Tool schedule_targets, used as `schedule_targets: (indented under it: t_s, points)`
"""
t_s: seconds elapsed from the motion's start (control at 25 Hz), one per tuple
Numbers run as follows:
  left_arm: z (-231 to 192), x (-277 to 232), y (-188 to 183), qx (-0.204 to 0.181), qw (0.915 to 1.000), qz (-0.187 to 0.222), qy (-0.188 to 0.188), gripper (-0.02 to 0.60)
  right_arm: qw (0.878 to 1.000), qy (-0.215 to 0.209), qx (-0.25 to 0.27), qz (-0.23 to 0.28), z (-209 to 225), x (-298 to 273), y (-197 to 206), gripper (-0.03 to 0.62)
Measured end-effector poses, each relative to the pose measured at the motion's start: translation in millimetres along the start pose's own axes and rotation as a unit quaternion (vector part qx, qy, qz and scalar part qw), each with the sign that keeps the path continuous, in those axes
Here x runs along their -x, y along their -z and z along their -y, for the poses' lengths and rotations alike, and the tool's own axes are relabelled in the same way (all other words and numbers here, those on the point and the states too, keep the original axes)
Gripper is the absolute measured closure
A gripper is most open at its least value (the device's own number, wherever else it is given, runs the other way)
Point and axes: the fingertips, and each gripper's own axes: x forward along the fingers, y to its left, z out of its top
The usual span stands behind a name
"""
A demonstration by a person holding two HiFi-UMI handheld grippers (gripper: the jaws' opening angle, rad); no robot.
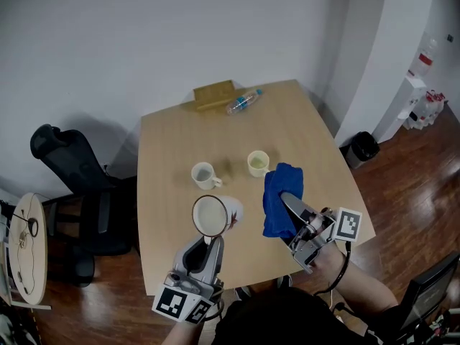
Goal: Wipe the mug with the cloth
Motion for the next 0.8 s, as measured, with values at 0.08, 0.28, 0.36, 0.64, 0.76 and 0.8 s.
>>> schedule_targets:
  t_s: [0.08, 0.28, 0.36, 0.64, 0.76, 0.8]
  points:
    - [-17.2, 2.3, 21.5, -0.034, 0.9984, -0.034, -0.029, 0.518, 0.992, 0.061, 0.106, -0.034, 14.7, 6.6, -8.8, 0.477]
    - [-45.3, 12.0, 100.0, -0.068, 0.9899, -0.112, -0.053, 0.518, 0.871, 0.225, 0.403, -0.167, 71.6, 36.7, -13.4, 0.477]
    - [-53.2, 16.4, 133.7, -0.066, 0.9872, -0.136, -0.05, 0.518, 0.809, 0.262, 0.473, -0.232, 106.7, 52.6, -0.8, 0.474]
    - [-70.0, 29.0, 222.6, -0.059, 0.9731, -0.219, -0.039, 0.518, 0.68, 0.344, 0.512, -0.396, 229.6, 124.3, 49.9, 0.473]
    - [-80.7, 33.1, 251.4, -0.057, 0.9649, -0.252, -0.044, 0.518, 0.658, 0.368, 0.496, -0.43, 261.7, 140.9, 63.7, 0.473]
    - [-83.6, 34.4, 259.6, -0.056, 0.9624, -0.262, -0.046, 0.518, 0.649, 0.372, 0.495, -0.441, 269.7, 144.4, 67.3, 0.473]
